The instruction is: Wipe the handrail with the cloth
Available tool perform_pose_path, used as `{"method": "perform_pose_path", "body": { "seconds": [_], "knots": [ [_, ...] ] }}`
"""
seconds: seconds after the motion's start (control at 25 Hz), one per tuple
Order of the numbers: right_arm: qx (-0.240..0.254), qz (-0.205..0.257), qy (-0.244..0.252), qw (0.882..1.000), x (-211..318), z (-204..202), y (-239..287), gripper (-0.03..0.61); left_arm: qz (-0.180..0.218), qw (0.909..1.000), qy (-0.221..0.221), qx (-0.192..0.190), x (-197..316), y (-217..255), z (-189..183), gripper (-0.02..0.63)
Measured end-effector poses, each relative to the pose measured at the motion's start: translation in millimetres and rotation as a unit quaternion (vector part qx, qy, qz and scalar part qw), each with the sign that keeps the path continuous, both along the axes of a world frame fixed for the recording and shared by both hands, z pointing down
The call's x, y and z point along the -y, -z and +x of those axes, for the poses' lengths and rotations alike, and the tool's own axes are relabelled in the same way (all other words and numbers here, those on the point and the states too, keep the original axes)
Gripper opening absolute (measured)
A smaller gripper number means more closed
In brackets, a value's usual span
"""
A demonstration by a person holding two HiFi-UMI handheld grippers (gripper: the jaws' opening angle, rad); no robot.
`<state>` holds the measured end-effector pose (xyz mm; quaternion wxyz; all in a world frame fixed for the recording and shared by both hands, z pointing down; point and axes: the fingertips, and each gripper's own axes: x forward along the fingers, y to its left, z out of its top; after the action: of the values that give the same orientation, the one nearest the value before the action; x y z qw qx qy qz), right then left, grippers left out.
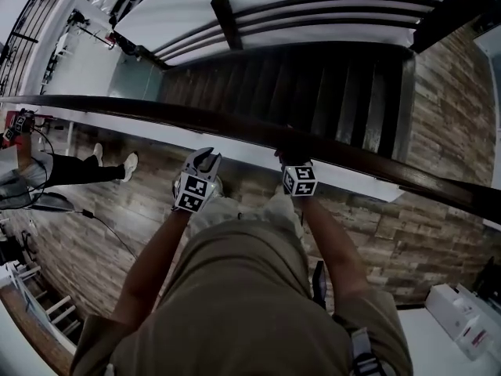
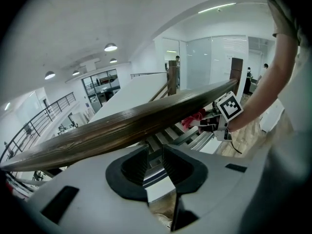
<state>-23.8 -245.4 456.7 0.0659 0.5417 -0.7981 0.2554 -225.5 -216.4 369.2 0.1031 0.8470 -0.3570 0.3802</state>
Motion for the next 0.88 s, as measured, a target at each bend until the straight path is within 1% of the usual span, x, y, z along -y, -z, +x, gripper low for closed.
{"method": "perform_pose_path", "body": {
  "seconds": [0.16,0.32,0.4,0.52,0.68,0.76,0.8,0.88],
  "knots": [
    [-0.006,-0.004,-0.007,1.000,12,-53,2,0.098,-0.004,0.9999,-0.008,-0.007,22,-4,-52,0.076],
    [-0.012,-0.003,-0.006,1.000,38,-116,2,0.098,-0.007,0.9998,-0.011,-0.014,51,-10,-113,0.075],
    [-0.016,-0.001,-0.014,1.000,50,-147,0,0.098,-0.009,0.9997,-0.013,-0.017,62,-15,-146,0.076],
    [-0.018,0.001,-0.048,0.999,61,-178,-4,0.098,-0.012,0.9996,-0.016,-0.020,74,-21,-192,0.075],
    [-0.014,-0.006,-0.108,0.994,72,-198,-8,0.098,-0.011,0.9994,-0.022,-0.023,94,-24,-245,0.075],
    [-0.010,-0.012,-0.122,0.992,73,-212,-9,0.098,-0.010,0.9994,-0.025,-0.024,102,-25,-266,0.076],
    [-0.012,-0.013,-0.120,0.993,73,-222,-10,0.098,-0.009,0.9993,-0.026,-0.025,105,-26,-276,0.075],
    [-0.021,-0.006,-0.092,0.996,74,-253,-10,0.098,-0.008,0.9992,-0.027,-0.026,111,-28,-292,0.075]
  ]
}}
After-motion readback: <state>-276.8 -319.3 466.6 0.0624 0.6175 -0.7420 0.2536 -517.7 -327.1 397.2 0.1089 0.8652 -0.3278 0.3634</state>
